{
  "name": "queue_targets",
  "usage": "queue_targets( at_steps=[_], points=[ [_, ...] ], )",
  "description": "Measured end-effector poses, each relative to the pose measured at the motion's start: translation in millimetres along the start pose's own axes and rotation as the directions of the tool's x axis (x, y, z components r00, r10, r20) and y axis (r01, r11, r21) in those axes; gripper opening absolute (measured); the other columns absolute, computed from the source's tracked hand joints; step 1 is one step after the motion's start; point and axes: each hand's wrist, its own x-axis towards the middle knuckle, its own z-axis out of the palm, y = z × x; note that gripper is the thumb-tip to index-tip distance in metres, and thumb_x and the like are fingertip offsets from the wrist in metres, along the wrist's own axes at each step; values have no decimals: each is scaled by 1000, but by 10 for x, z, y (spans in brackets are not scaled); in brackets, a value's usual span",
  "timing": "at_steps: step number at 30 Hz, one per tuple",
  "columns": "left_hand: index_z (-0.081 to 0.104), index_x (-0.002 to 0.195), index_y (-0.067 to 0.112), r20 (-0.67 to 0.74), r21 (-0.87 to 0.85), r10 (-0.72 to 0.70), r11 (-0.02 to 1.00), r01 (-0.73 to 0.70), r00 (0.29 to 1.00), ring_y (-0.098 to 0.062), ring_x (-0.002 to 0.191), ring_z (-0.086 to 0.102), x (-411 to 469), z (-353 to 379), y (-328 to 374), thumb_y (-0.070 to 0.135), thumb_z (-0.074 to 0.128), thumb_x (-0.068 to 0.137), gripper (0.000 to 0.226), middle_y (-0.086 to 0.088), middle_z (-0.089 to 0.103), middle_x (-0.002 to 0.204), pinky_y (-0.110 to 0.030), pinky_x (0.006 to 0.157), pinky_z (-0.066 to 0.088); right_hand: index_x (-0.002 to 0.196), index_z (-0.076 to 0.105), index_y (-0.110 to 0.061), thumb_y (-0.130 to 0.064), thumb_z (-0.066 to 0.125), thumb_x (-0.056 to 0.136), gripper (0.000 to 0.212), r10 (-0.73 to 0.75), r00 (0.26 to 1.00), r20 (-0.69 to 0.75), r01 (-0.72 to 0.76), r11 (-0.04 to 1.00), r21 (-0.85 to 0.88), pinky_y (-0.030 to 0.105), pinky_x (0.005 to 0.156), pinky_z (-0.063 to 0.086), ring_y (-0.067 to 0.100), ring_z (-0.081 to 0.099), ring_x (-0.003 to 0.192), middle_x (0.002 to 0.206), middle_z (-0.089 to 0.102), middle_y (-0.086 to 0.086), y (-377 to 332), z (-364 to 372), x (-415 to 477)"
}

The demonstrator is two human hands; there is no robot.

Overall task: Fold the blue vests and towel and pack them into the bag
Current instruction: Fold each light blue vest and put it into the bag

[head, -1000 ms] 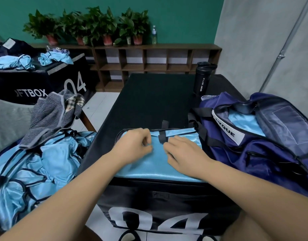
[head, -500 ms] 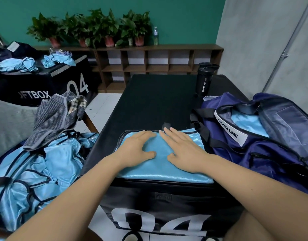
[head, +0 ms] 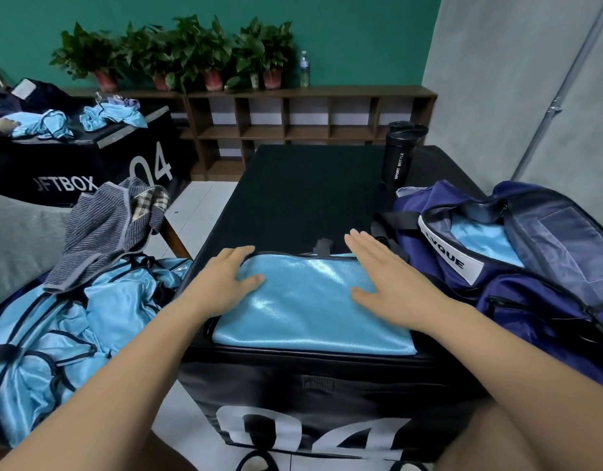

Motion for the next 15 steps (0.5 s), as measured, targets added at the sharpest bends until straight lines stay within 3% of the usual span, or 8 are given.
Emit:
queue_targets(
  at_steps=[4, 7, 9, 11, 15],
  points=[
    [50, 145, 26, -21, 2, -112, 994, 112, 993, -21, 123, 58, -39, -148, -105, 59, 71, 93, 65, -1, 55, 134, -39, 104, 48, 169, 12, -37, -36, 61, 102, 83, -11, 1000, 19, 10, 998, 61, 26, 127, 23, 0, 10, 159, 172, 15, -21, -67, -107, -166],
    [55, 117, 22, 4, 25, -215, 976, 215, 977, -20, 103, 63, -85, -196, -91, 60, 73, 90, 50, 1, 61, 112, -40, 90, 51, 164, 30, -38, -40, 63, 101, 71, -27, 999, 46, 24, 998, 61, 34, 121, 34, 9, 34, 149, 161, 36, -17, -55, -69, -176],
    [55, 109, 21, 40, 70, -263, 963, 260, 964, -17, 96, 62, -131, -207, -49, 64, 72, 89, 51, 1, 64, 105, -38, 81, 50, 156, 43, -35, -43, 62, 100, 60, -9, 997, 79, 6, 999, 43, 38, 116, 40, 12, 45, 139, 147, 47, -14, -22, -24, -153],
    [55, 108, 19, 71, 132, -276, 955, 265, 959, -15, 91, 60, -164, -198, 4, 67, 70, 88, 54, 0, 65, 100, -35, 73, 45, 148, 51, -35, -49, 57, 95, 55, 10, 994, 110, -13, 1000, 25, 40, 112, 44, 12, 49, 133, 138, 52, -14, -3, 7, -138],
    [64, 98, 16, 88, 174, -278, 950, 260, 957, -20, 90, 64, -204, -168, 135, 64, 70, 90, 49, -1, 68, 93, -35, 72, 48, 143, 53, -38, -53, 53, 92, 53, 27, 986, 167, -28, 1000, 4, 40, 110, 45, 11, 50, 130, 132, 54, -15, 13, 49, -123]
  ],
)
